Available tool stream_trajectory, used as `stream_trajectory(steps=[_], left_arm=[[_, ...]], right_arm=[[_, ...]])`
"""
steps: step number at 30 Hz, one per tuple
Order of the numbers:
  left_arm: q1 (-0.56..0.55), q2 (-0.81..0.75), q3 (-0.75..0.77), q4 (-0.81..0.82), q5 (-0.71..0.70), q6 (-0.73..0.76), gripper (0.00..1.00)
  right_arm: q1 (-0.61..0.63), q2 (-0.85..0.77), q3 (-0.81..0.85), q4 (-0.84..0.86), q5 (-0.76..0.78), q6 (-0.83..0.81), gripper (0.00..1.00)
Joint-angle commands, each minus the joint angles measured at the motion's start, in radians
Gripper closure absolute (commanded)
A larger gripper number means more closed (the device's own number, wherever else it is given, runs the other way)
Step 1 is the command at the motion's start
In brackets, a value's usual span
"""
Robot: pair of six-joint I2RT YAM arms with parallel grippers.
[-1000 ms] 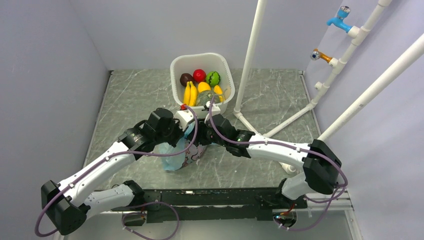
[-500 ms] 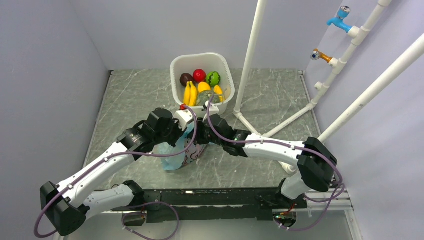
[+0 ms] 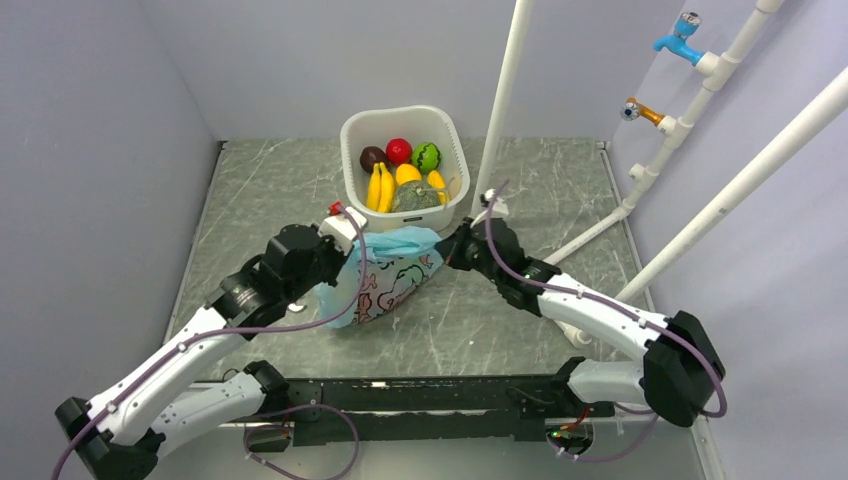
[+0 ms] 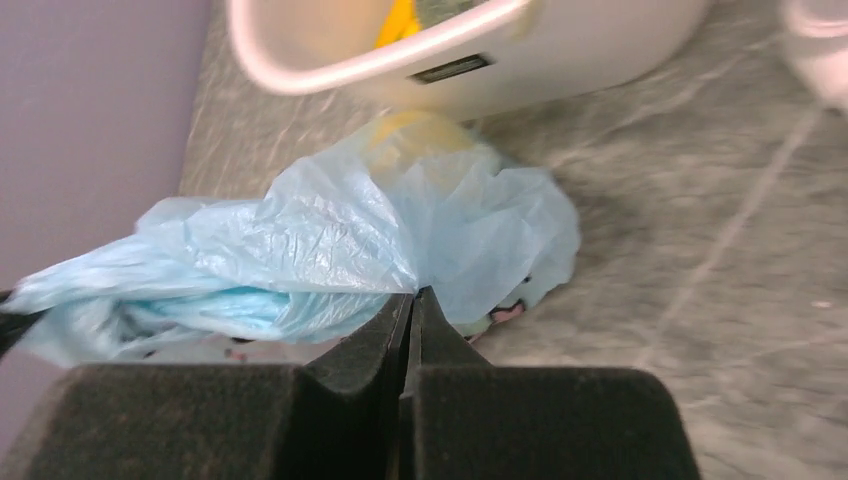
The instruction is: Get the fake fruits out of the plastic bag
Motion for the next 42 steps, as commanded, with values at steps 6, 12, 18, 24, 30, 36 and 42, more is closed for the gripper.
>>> stream_trajectory(steps=[6, 12, 18, 24, 30, 36, 42], left_arm=[[0.001, -0.108, -0.046, 0.089, -0.174, -0.010, 1.00], [0.000, -0.089, -0.032, 0.069, -0.168, -0.015, 1.00], [0.000, -0.097, -0.030, 0.072, -0.151, -0.028, 0.91], [0.000, -0.137, -0.055, 0.118, 0.083, -0.020, 0.24], [0.000, -0.052, 0.017, 0.124, 0.263, -0.009, 0.14], [0.001, 0.204, 0.305, -0.078, 0.307, 0.057, 0.29], [0.002, 0.290, 0.270, -0.037, 0.377, 0.139, 0.29]], right_arm=[[-0.194, -0.116, -0.108, -0.050, -0.060, -0.035, 1.00], [-0.212, -0.131, -0.103, -0.083, -0.073, -0.055, 1.00], [-0.209, -0.109, -0.066, -0.091, -0.195, -0.113, 1.00], [-0.182, -0.087, 0.010, -0.195, -0.242, -0.212, 0.81], [-0.057, -0.112, 0.140, -0.398, -0.078, -0.378, 0.41], [0.149, -0.130, 0.221, -0.512, 0.181, -0.536, 0.30], [0.211, -0.254, 0.116, -0.363, 0.168, -0.673, 0.38]])
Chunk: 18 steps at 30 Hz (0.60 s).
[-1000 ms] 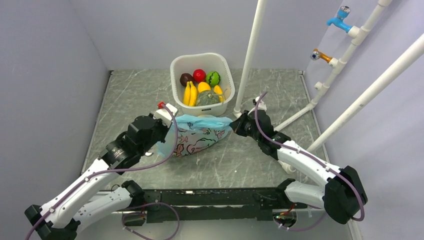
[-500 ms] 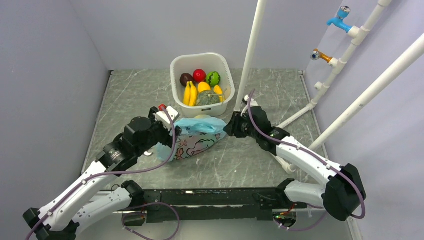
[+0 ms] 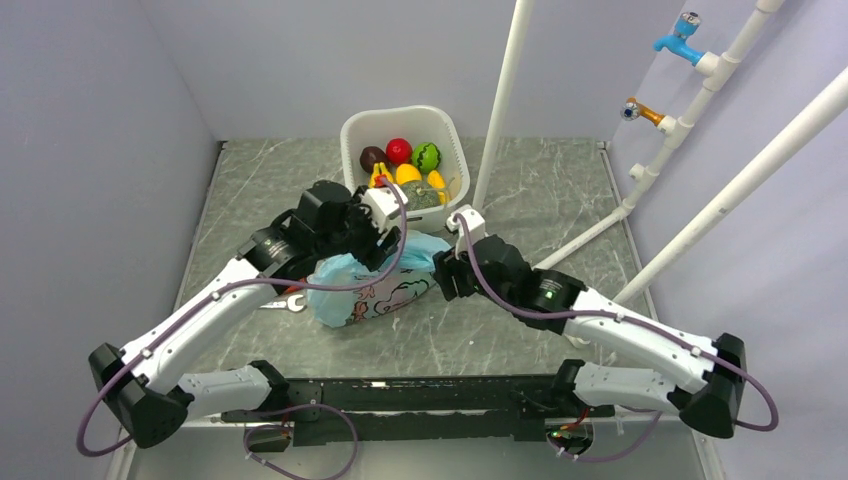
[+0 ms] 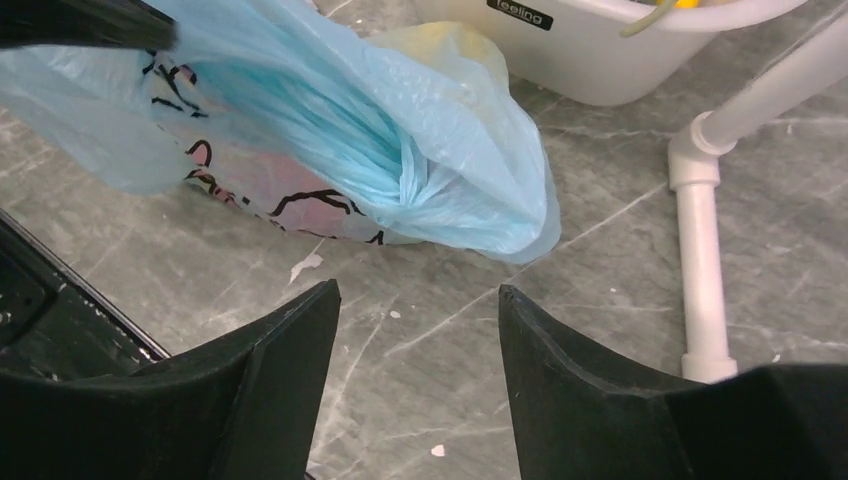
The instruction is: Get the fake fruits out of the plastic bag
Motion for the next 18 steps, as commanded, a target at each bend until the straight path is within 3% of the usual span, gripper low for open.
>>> stream_trajectory(steps=[1, 5, 11, 13, 15, 18], left_arm=[[0.004, 0.030, -0.040, 0.011, 0.082, 0.073, 0.29], [0.007, 0.048, -0.043, -0.004, 0.053, 0.075, 0.33], [0.008, 0.012, -0.102, 0.031, 0.009, 0.067, 0.42], [0.008, 0.007, -0.112, 0.023, 0.015, 0.064, 0.47], [0.009, -0.001, -0.123, 0.021, 0.008, 0.058, 0.59], [0.008, -0.030, -0.140, 0.034, -0.007, 0.051, 0.72]], right_arm=[[0.023, -0.113, -0.060, 0.100, 0.033, -0.145, 0.41], [0.027, -0.196, -0.117, 0.175, -0.022, -0.180, 0.53], [0.052, -0.185, -0.143, 0.215, -0.104, -0.233, 0.75], [0.087, -0.188, -0.166, 0.257, -0.059, -0.261, 0.73], [0.109, -0.189, -0.197, 0.319, -0.033, -0.317, 0.68], [0.113, -0.137, -0.199, 0.380, -0.030, -0.373, 0.56]])
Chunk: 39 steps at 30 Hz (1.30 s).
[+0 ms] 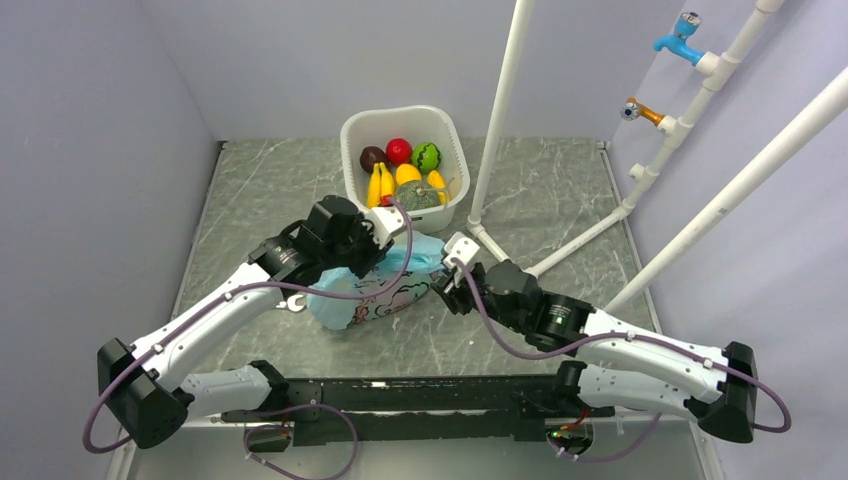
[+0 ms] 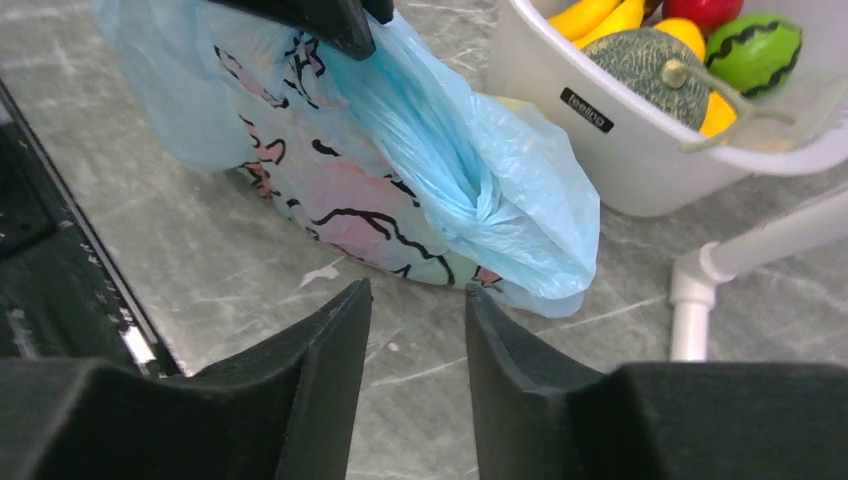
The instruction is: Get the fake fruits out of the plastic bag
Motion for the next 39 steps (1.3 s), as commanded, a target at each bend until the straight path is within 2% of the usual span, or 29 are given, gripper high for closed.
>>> stream_trajectory(steps=[1, 3, 7, 10, 14, 19, 24, 26, 39], left_arm=[[0.004, -0.064, -0.018, 0.043, -0.019, -0.004, 0.76], [0.006, -0.094, -0.036, 0.058, -0.011, -0.008, 0.88], [0.006, -0.107, -0.048, 0.062, -0.004, -0.011, 0.93], [0.005, -0.105, -0.053, 0.061, 0.005, -0.014, 0.95], [0.007, -0.106, -0.057, 0.065, 0.006, -0.014, 0.97], [0.015, -0.095, -0.049, 0.062, 0.015, -0.017, 0.98], [0.028, -0.102, -0.050, 0.067, 0.053, -0.021, 0.99], [0.028, -0.104, -0.051, 0.066, 0.061, -0.023, 0.99], [0.030, -0.104, -0.047, 0.063, 0.058, -0.025, 1.00]], right_arm=[[0.014, 0.068, 0.002, 0.149, 0.026, -0.123, 0.50], [0.033, 0.140, 0.017, 0.206, 0.065, -0.160, 0.42], [0.075, 0.207, 0.008, 0.328, 0.059, -0.321, 0.39], [0.091, 0.245, -0.014, 0.419, 0.036, -0.446, 0.42], [0.106, 0.258, -0.090, 0.556, 0.054, -0.582, 0.40], [0.112, 0.246, -0.148, 0.631, 0.004, -0.696, 0.34], [0.101, 0.311, -0.128, 0.699, 0.016, -0.725, 0.34], [0.095, 0.338, -0.110, 0.702, 0.007, -0.733, 0.36], [0.067, 0.421, -0.070, 0.756, 0.038, -0.738, 0.69]])
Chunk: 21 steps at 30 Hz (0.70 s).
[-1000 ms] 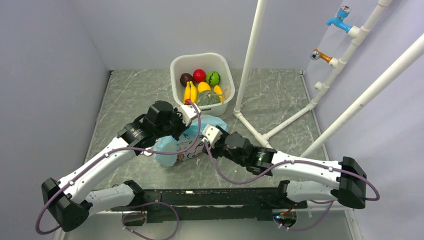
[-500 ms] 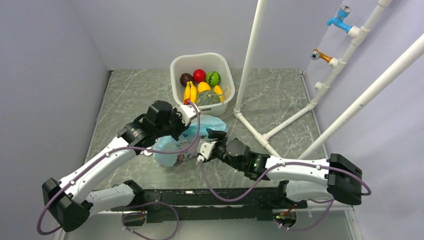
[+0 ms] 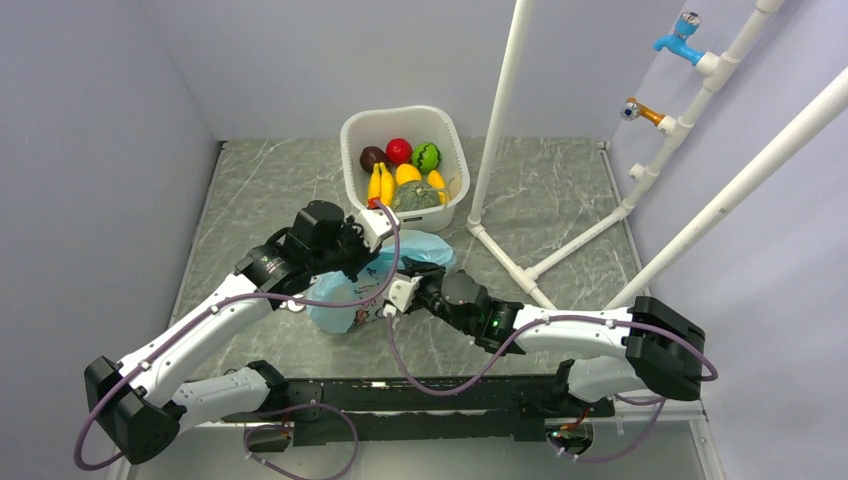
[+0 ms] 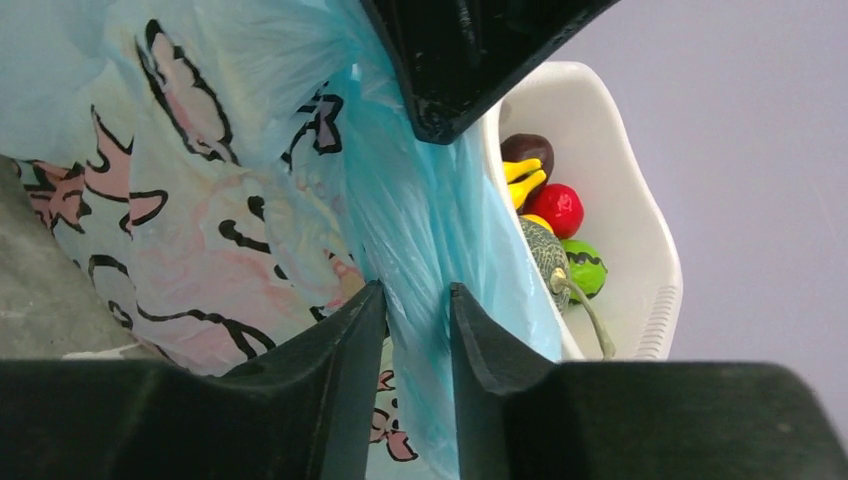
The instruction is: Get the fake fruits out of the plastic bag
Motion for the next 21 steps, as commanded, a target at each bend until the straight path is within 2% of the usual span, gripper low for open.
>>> stream_trajectory(steps=[1, 5, 7, 15, 19, 21], left_arm=[[0.004, -0.012, 0.014, 0.031, 0.019, -0.020, 1.00], [0.003, -0.022, 0.006, 0.038, 0.005, -0.022, 1.00], [0.006, -0.027, 0.003, 0.042, -0.023, -0.034, 1.00], [0.006, -0.113, -0.033, 0.094, -0.140, -0.062, 1.00], [0.006, -0.159, -0.059, 0.137, -0.234, -0.071, 1.00], [0.005, -0.181, -0.071, 0.151, -0.275, -0.073, 1.00]], right_arm=[[-0.008, 0.002, 0.038, 0.077, 0.017, -0.002, 0.72], [-0.017, 0.006, 0.039, 0.077, 0.044, 0.005, 0.85], [-0.025, -0.002, 0.043, 0.072, 0.049, 0.028, 0.99], [-0.032, -0.151, -0.107, 0.208, 0.113, 0.280, 1.00], [-0.034, -0.232, -0.170, 0.226, 0.299, 0.471, 1.00], [-0.047, -0.290, -0.175, 0.147, 0.397, 0.582, 1.00]])
